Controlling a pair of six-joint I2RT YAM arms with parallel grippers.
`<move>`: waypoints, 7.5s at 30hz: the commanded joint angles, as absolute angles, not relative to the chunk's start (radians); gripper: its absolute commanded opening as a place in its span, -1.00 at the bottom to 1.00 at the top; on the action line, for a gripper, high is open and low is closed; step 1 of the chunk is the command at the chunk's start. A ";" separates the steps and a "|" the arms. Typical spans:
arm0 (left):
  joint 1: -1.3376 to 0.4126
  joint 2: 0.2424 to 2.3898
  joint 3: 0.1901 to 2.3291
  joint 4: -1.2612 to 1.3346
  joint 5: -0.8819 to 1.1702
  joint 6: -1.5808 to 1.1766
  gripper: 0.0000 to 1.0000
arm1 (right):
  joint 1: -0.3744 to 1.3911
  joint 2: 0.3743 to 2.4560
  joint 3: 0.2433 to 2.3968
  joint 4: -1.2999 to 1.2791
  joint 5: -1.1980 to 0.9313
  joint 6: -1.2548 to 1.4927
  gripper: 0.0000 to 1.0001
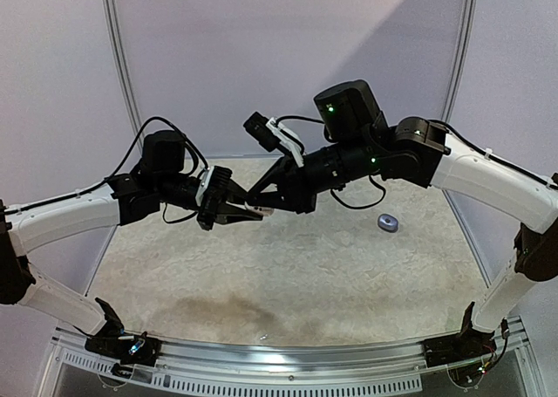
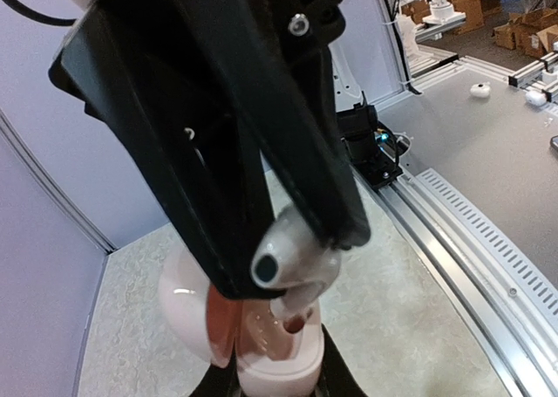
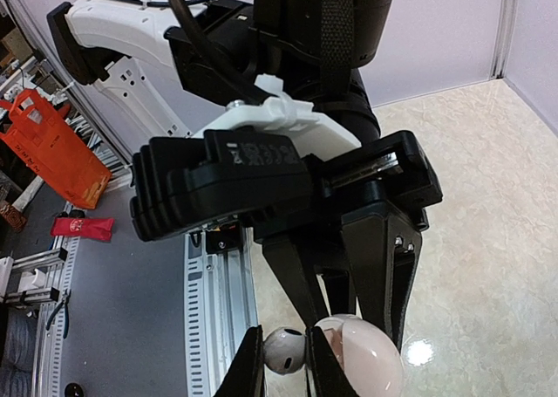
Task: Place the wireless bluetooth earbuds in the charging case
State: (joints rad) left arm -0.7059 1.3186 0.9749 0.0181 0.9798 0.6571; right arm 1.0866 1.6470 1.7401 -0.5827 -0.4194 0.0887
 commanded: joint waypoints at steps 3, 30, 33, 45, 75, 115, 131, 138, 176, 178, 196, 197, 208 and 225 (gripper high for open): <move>-0.712 1.304 0.964 0.038 0.991 0.641 -1.00 | 1.083 1.664 1.731 -0.601 -0.428 0.081 -1.00; -0.707 1.304 0.966 0.087 1.025 0.589 -1.00 | 1.051 1.674 1.703 -0.616 -0.432 0.135 -0.99; -0.704 1.304 0.965 0.089 1.033 0.577 -1.00 | 1.050 1.669 1.704 -0.623 -0.416 0.129 -0.94; -0.699 1.306 0.965 0.089 1.106 0.442 -1.00 | 1.031 1.679 1.711 -0.623 -0.407 0.142 -0.90; -0.696 1.299 0.959 0.074 1.046 0.596 -1.00 | 1.011 1.722 1.757 -0.718 -0.579 0.136 -0.98; -0.698 1.297 0.965 0.088 1.089 0.486 -1.00 | 0.993 1.758 1.790 -0.773 -0.429 0.157 -0.67; -0.698 1.293 0.960 0.067 1.089 0.643 -1.00 | 0.983 1.792 1.868 -0.857 -0.427 0.143 -0.71; -0.698 1.296 0.960 0.081 1.116 0.503 -1.00 | 0.985 1.816 1.887 -0.878 -0.406 0.146 -0.70; -0.698 1.301 0.971 0.098 1.152 0.385 -1.00 | 0.974 1.856 1.970 -0.925 -0.334 0.154 -0.46; -0.698 1.302 0.971 0.100 1.152 0.386 -1.00 | 0.972 1.855 1.968 -0.933 -0.333 0.149 -0.46; -0.700 1.303 0.968 0.106 1.164 0.379 -1.00 | 0.967 1.861 1.988 -0.922 -0.330 0.156 -0.40; -0.700 1.302 0.968 0.108 1.164 0.380 -1.00 | 0.967 1.864 1.989 -0.922 -0.331 0.155 -0.39; -0.699 1.303 0.966 0.115 1.164 0.384 -1.00 | 0.965 1.867 1.996 -0.930 -0.330 0.159 -0.38; -0.699 1.301 0.963 0.121 1.176 0.410 -1.00 | 0.952 1.867 1.996 -0.937 -0.367 0.166 -0.37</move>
